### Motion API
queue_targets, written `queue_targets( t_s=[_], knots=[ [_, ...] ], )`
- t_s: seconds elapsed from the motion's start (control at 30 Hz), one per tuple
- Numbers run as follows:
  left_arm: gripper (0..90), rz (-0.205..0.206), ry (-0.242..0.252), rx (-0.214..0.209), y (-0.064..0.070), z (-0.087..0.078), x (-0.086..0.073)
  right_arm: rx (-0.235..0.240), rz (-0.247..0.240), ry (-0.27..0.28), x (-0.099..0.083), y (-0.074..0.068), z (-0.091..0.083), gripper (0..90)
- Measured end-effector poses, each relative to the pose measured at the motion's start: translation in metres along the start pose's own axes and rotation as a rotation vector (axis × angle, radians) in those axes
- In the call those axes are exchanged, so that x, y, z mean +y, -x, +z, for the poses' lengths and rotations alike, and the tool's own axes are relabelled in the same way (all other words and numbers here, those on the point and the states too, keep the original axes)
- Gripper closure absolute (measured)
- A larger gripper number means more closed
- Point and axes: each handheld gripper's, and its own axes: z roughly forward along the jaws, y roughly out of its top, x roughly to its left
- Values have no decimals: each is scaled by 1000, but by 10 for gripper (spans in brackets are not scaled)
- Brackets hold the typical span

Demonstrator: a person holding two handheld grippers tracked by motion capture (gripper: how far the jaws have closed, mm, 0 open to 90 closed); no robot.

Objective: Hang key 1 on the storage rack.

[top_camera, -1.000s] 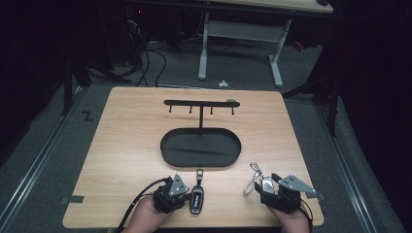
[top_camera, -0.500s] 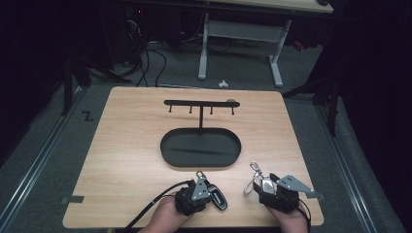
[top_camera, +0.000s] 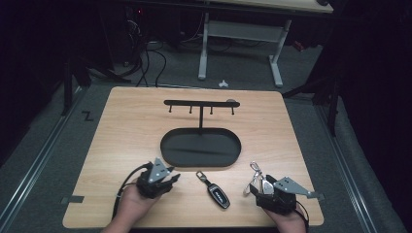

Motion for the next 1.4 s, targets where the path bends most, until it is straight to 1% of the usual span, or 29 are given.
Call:
queue_targets(
  t_s=[0.03,0.1,0.13,0.17,0.2,0.23,0.27,0.3,0.33,0.4,0.47,0.5,0.57,0.6,0.67,0.7,0.73,0.77,0.8,0.87,1.03,1.13,1.23,1.3,1.33,1.4],
  knots=[
    [601,-20,7,12,-5,-2,-5,17,2,-2,1,-4,1,255],
    [558,-56,15,35,-13,-4,-12,37,-3,-7,3,-10,4,251],
    [513,-67,19,51,-15,-4,-14,49,-5,-13,4,-14,6,249],
    [482,-74,22,79,-18,-3,-16,62,-8,-16,5,-17,7,248],
    [453,-71,21,97,-20,-2,-17,77,-16,-20,7,-23,9,248],
    [417,-71,12,128,-23,0,-18,102,-35,-29,10,-34,14,245],
    [417,-73,4,143,-25,2,-19,102,-35,-29,10,-34,14,245],
    [400,-81,-2,158,-27,3,-21,109,-48,-35,11,-38,16,245],
    [392,-82,-5,159,-29,4,-22,122,-71,-43,11,-46,20,245],
    [392,-83,-6,161,-30,3,-22,149,-87,-65,12,-56,27,244],
    [392,-87,8,163,-30,2,-22,173,-109,-93,13,-68,35,245],
    [392,-88,14,160,-30,1,-22,186,-112,-104,13,-73,38,248],
    [393,-80,8,152,-29,1,-22,206,-128,-124,14,-83,44,262],
    [394,-76,3,148,-29,2,-22,213,-148,-139,14,-89,48,281],
    [395,-71,1,140,-28,3,-22,199,-171,-157,14,-95,52,338],
    [395,-67,-1,136,-27,3,-22,185,-181,-171,14,-98,54,370],
    [395,-63,1,135,-26,3,-22,186,-181,-182,14,-99,56,394],
    [396,-60,3,136,-26,3,-22,176,-183,-208,13,-99,59,433],
    [396,-58,3,134,-25,3,-22,176,-183,-208,13,-99,59,433],
    [397,-49,-6,134,-25,3,-22,170,-187,-228,11,-98,60,476],
    [401,-52,-5,130,-26,3,-22,160,-177,-233,10,-92,57,482],
    [403,-50,-11,118,-25,4,-22,154,-165,-235,7,-84,50,482],
    [403,-50,-13,116,-25,4,-21,147,-151,-238,3,-76,43,482],
    [403,-51,-6,119,-25,3,-21,133,-136,-240,-2,-66,34,482],
    [403,-51,-4,120,-25,3,-21,133,-136,-240,-2,-66,34,482],
    [403,-54,-4,121,-26,2,-21,125,-126,-244,-5,-61,29,482]
  ],
)
